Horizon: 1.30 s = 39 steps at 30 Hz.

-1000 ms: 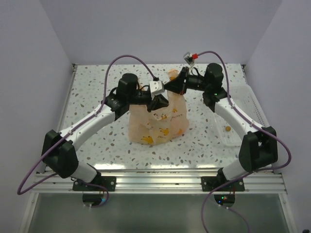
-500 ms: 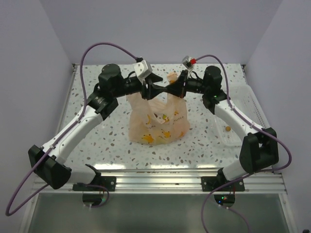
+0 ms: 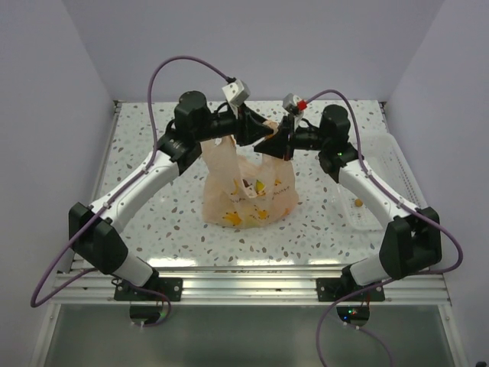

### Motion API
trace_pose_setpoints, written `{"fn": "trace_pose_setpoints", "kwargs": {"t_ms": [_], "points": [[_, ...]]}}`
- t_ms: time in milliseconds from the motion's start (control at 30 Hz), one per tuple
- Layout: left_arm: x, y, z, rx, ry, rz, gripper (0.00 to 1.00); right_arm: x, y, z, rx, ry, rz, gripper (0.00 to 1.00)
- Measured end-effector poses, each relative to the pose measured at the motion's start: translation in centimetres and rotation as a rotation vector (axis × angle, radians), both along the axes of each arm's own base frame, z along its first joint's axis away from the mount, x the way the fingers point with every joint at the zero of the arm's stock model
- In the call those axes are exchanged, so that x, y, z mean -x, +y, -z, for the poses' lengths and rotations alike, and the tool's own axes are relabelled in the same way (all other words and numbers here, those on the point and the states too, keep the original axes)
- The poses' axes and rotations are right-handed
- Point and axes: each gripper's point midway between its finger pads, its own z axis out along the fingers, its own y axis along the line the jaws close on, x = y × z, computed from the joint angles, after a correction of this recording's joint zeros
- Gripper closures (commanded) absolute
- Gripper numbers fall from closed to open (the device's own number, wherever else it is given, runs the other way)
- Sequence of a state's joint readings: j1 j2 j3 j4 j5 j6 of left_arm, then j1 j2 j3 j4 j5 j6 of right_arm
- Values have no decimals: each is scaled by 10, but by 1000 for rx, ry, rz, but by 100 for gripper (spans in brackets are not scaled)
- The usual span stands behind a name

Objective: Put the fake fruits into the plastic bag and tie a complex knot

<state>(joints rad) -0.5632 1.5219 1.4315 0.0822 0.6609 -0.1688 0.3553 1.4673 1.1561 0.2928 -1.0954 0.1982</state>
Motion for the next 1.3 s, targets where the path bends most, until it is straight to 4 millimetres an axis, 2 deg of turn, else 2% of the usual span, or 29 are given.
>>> {"fn": "trace_pose_setpoints", "kwargs": {"t_ms": [67, 133, 167, 333, 467, 533, 600, 667, 767, 800, 833, 1000, 1133, 1167, 1233, 1267, 1300], "points": [[2, -2, -1, 13, 11, 16, 77, 0, 0, 0, 1, -9, 0, 100], [3, -4, -2, 24, 24, 28, 97, 0, 0, 1, 3, -15, 0, 100], [5, -5, -2, 28, 34, 39, 100, 0, 0, 1, 3, -15, 2, 100], [7, -6, -4, 48, 54, 67, 100, -1, -1, 4, 6, -16, 10, 98], [5, -1, -11, 78, 67, 71, 100, -6, 0, 7, -1, -19, 43, 87], [2, 3, -16, 96, 71, 68, 100, -7, 0, 19, -5, 13, 67, 80], [0, 7, -19, 110, 76, 67, 100, -8, -1, 35, -2, 65, 94, 77], [-1, 9, -23, 122, 74, 66, 100, -11, -2, 49, 1, 113, 129, 79], [-1, 8, -24, 130, 82, 74, 100, -18, -2, 55, -15, 136, 174, 87], [-1, 8, -24, 132, 81, 75, 100, -20, -2, 54, -23, 137, 189, 90], [-1, 8, -24, 133, 83, 75, 100, -22, -2, 54, -30, 137, 201, 100], [-3, 9, -24, 132, 81, 71, 100, -29, -4, 56, -35, 130, 243, 100], [-15, 17, -13, 93, 70, 19, 100, -37, -11, 67, 25, 121, 331, 100], [-20, 20, -9, 70, 65, -7, 93, -38, -15, 70, 44, 123, 359, 100], [-25, 24, -4, 36, 49, -33, 69, -41, -22, 71, 73, 115, 413, 100], [-29, 27, -6, 30, 24, -50, 52, -41, -27, 74, 91, 116, 445, 100], [-32, 32, -12, 31, -8, -71, 45, -39, -33, 79, 111, 125, 473, 100]]}}
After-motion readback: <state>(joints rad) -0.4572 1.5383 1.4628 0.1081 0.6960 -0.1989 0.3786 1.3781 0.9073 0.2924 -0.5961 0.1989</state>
